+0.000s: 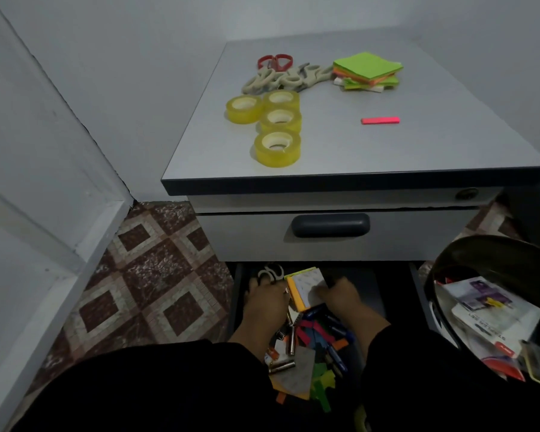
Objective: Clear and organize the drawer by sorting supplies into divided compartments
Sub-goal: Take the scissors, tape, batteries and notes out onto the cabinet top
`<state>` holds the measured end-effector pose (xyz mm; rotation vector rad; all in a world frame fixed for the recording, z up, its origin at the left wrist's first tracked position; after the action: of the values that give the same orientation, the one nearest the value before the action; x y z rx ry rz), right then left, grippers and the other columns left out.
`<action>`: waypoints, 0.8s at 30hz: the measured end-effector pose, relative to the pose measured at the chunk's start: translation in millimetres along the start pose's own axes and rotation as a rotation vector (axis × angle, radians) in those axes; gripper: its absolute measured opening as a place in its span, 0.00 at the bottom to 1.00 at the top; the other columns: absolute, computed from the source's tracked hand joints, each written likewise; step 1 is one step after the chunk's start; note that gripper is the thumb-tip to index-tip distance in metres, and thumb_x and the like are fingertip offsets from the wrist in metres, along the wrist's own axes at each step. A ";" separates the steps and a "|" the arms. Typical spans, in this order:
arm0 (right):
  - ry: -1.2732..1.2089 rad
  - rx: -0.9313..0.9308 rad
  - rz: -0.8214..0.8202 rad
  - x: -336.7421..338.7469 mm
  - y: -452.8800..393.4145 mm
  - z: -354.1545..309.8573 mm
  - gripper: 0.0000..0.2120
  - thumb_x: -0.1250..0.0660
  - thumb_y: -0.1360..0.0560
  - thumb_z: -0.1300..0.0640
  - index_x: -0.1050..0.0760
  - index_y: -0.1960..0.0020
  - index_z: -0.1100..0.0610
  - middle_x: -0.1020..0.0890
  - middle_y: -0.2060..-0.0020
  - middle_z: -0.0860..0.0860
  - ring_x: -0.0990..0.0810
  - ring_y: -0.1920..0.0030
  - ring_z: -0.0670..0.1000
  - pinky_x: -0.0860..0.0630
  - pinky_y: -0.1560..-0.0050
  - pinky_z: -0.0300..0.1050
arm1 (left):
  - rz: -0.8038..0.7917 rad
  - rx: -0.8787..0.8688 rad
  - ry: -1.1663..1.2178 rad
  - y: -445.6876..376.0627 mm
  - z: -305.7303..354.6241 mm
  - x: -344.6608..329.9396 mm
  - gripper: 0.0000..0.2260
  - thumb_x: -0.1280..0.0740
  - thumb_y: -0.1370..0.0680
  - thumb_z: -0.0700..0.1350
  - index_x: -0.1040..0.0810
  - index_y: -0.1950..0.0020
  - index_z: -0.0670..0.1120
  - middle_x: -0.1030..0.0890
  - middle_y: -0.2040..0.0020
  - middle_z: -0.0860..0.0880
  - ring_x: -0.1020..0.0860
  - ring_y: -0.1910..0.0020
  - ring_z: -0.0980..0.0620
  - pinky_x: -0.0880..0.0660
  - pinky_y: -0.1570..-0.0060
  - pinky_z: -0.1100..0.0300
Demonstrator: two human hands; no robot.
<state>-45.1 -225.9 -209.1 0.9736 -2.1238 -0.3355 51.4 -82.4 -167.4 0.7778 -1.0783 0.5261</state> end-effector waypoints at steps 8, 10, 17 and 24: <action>-0.018 -0.002 -0.033 -9.6 2.7 2.0 0.17 0.27 0.29 0.58 0.21 0.44 0.65 0.18 0.48 0.59 0.19 0.48 0.57 0.26 0.54 0.43 | 0.024 0.016 0.082 9.6 -2.7 2.6 0.15 0.35 0.22 0.48 0.26 0.35 0.51 0.29 0.37 0.43 0.34 0.37 0.41 0.33 0.39 0.54; -0.108 -0.009 -0.021 -9.1 4.6 2.9 0.15 0.27 0.29 0.62 0.21 0.44 0.67 0.18 0.49 0.60 0.19 0.50 0.57 0.27 0.56 0.42 | 0.002 0.024 0.111 10.6 -2.4 1.3 0.15 0.34 0.23 0.49 0.25 0.37 0.51 0.29 0.36 0.43 0.35 0.37 0.42 0.34 0.39 0.54; -0.234 -0.050 0.049 7.6 13.2 21.3 0.13 0.31 0.26 0.63 0.23 0.44 0.68 0.19 0.53 0.59 0.20 0.53 0.57 0.26 0.56 0.44 | 0.202 0.064 -0.146 28.2 8.4 14.4 0.23 0.37 0.23 0.58 0.32 0.35 0.45 0.31 0.38 0.44 0.35 0.38 0.45 0.34 0.40 0.53; -0.367 -0.068 0.055 19.8 23.2 38.6 0.12 0.32 0.26 0.66 0.23 0.43 0.68 0.19 0.53 0.60 0.20 0.51 0.59 0.23 0.52 0.49 | 0.070 0.155 -0.319 35.7 15.5 -1.3 0.15 0.40 0.22 0.48 0.25 0.39 0.43 0.28 0.37 0.43 0.34 0.37 0.44 0.36 0.40 0.53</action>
<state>-94.1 -227.6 -212.8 0.8627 -2.4446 -0.5920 16.4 -72.0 -153.9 0.9856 -1.3747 0.5618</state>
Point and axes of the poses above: each hand's wrist, its own y-axis away from the middle knuckle, its own x-axis out of the back of the hand, z = x × y, the point moved 8 cm from there along -y, towards the middle knuckle
